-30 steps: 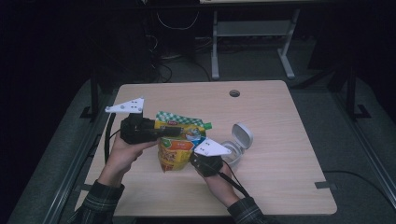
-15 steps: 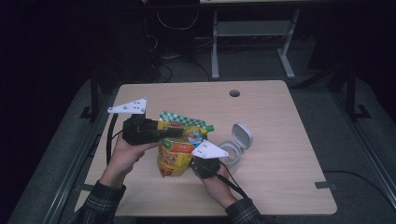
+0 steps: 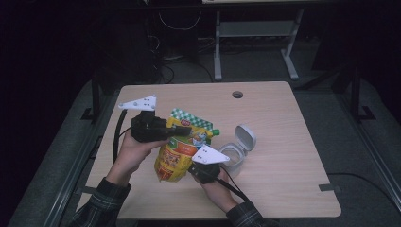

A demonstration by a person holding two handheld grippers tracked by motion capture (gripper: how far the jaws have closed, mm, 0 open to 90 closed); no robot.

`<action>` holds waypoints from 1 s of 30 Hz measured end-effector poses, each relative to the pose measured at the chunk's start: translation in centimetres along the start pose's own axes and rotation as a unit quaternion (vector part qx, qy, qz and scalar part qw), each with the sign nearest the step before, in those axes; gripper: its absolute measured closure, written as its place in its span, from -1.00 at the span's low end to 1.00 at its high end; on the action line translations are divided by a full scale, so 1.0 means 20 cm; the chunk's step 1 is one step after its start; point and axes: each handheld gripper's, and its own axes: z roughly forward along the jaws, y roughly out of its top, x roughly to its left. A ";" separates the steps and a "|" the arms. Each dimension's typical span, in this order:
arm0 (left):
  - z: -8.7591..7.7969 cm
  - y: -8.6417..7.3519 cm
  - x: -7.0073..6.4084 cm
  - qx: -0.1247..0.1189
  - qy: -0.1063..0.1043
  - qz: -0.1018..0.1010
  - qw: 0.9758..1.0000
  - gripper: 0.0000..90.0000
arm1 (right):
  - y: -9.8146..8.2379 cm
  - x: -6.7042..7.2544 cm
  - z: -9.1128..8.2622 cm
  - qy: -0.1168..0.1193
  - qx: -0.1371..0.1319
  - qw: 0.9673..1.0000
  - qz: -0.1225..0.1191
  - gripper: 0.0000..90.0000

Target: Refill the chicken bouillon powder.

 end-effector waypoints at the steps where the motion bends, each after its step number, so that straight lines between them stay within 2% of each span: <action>1: 0.01 0.01 0.00 0.004 0.000 0.001 1.000 1.00 | 0.00 0.00 0.00 0.001 0.000 1.000 0.000 1.00; 3: 0.03 0.02 0.01 0.013 -0.001 0.006 1.000 1.00 | 0.00 0.00 0.00 0.001 -0.001 1.000 0.002 1.00; 10: 0.09 0.07 0.03 0.030 -0.009 0.004 1.000 1.00 | -0.02 -0.01 -0.02 0.002 -0.012 1.000 0.014 1.00; 18: 0.17 0.12 0.03 0.052 -0.007 0.004 0.999 1.00 | -0.02 -0.02 -0.04 -0.004 -0.020 1.000 0.020 1.00; 22: 0.20 0.14 0.03 0.066 -0.007 0.014 0.998 1.00 | -0.02 -0.02 -0.05 -0.003 -0.023 0.999 0.021 1.00; 30: 0.26 0.16 0.04 0.094 -0.004 0.009 0.996 1.00 | -0.03 -0.02 -0.05 0.000 -0.029 0.999 0.026 1.00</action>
